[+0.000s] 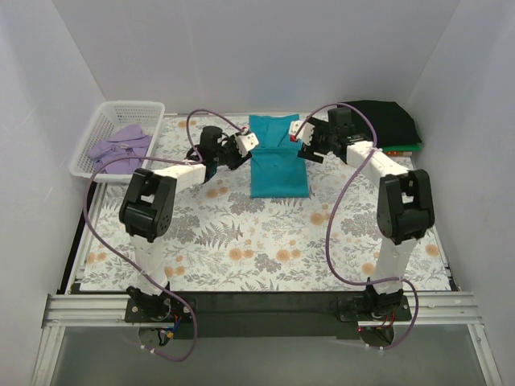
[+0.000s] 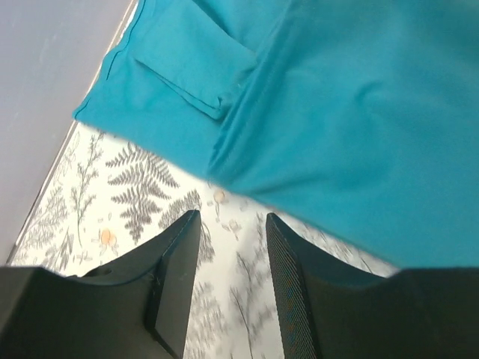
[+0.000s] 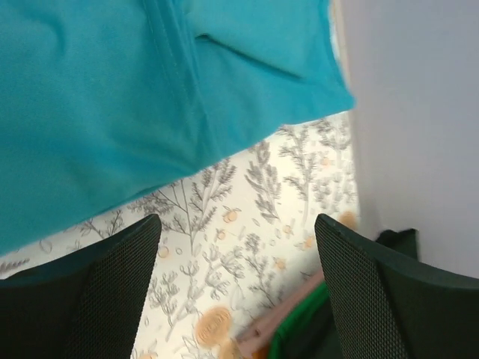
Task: Fold and stack the t-shirts
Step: Fold the tshirt
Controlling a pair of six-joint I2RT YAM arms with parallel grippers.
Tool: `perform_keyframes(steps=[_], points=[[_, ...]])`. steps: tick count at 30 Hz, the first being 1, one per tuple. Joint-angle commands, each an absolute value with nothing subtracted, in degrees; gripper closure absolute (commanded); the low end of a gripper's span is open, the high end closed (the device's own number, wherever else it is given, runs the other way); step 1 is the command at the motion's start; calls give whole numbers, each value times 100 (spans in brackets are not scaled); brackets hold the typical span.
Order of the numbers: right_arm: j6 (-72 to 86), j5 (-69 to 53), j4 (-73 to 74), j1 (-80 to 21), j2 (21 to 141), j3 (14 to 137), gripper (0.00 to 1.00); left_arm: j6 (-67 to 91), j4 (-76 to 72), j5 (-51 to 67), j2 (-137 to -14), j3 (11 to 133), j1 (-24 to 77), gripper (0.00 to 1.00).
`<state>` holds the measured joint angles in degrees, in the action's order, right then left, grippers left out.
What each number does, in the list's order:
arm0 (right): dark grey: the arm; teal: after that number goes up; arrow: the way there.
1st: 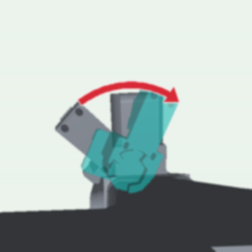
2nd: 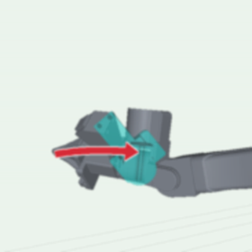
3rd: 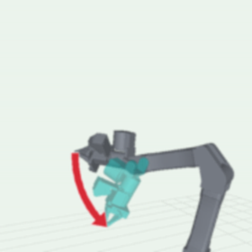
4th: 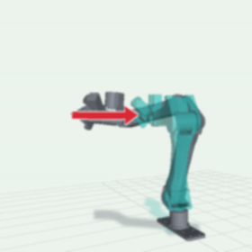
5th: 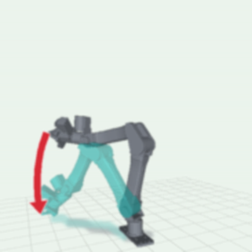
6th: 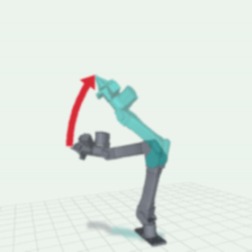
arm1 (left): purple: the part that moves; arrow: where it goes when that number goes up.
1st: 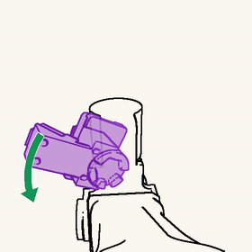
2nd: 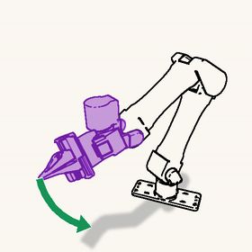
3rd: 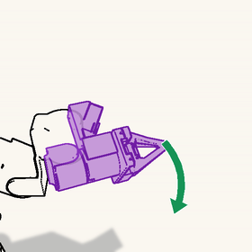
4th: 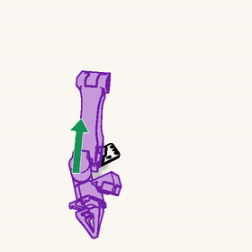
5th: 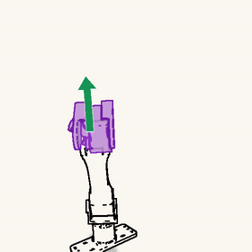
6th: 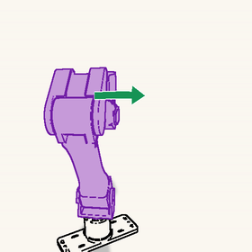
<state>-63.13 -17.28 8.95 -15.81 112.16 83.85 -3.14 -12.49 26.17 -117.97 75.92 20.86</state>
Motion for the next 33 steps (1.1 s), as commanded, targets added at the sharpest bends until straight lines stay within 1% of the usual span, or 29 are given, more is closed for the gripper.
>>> perform_keyframes(steps=[1, 2, 3, 5, 6, 8, 9, 10, 11, 12, 15, 18, 22, 33], points=[[-6135, -2372, 1140, -1547, 10180, 8043, 15, 156, -1126, 3110, -10506, 6964, 2013, 61], [-6109, -2495, 1238, -1547, 10091, 7964, 18, 210, -977, 3251, -10381, 6848, 2013, 63], [-6039, -2635, 1300, -1573, 10046, 7911, 27, 263, -915, 3461, -10275, 6742, 2021, 64], [-5723, -2689, 1441, -1608, 10063, 7884, 38, 675, -783, 3550, -10152, 6592, 2039, 66], [-5609, -2733, 1555, -1608, 10116, 7945, 46, 781, -660, 3620, -10160, 6609, 2048, 69], [-5502, -2847, 1994, -1600, 10283, 8112, 51, 844, -310, 4042, -10125, 6548, 2048, 69], [-5659, -2987, 2108, -1600, 10301, 8077, 55, 652, -290, 4139, -10090, 6443, 2074, 69], [-5738, -3040, 2162, -1608, 10231, 7816, 57, 476, -290, 4296, -9977, 6312, 2144, 69], [-5887, -3076, 2180, -1626, 10178, 7657, 57, 248, -212, 4341, -9932, 6006, 2197, 69], [-6219, -3050, 2197, -1661, 10126, 7481, 58, -302, -194, 4333, -9871, 5864, 2267, 69], [-6879, -2857, 2171, -1775, 9932, 6734, 56, -833, -185, 4237, -9852, 5538, 2469, 67], [-7005, -2690, 2013, -1828, 9923, 6365, 54, -1116, -202, 4078, -10010, 5476, 2610, 63], [-7005, -2549, 1679, -1854, 10072, 6293, 53, -1256, -377, 3894, -10309, 5555, 2689, 60], [-7216, -2338, 1407, -2039, 10265, 6074, 54, -1547, -518, 3674, -10810, 5739, 2742, 60]])
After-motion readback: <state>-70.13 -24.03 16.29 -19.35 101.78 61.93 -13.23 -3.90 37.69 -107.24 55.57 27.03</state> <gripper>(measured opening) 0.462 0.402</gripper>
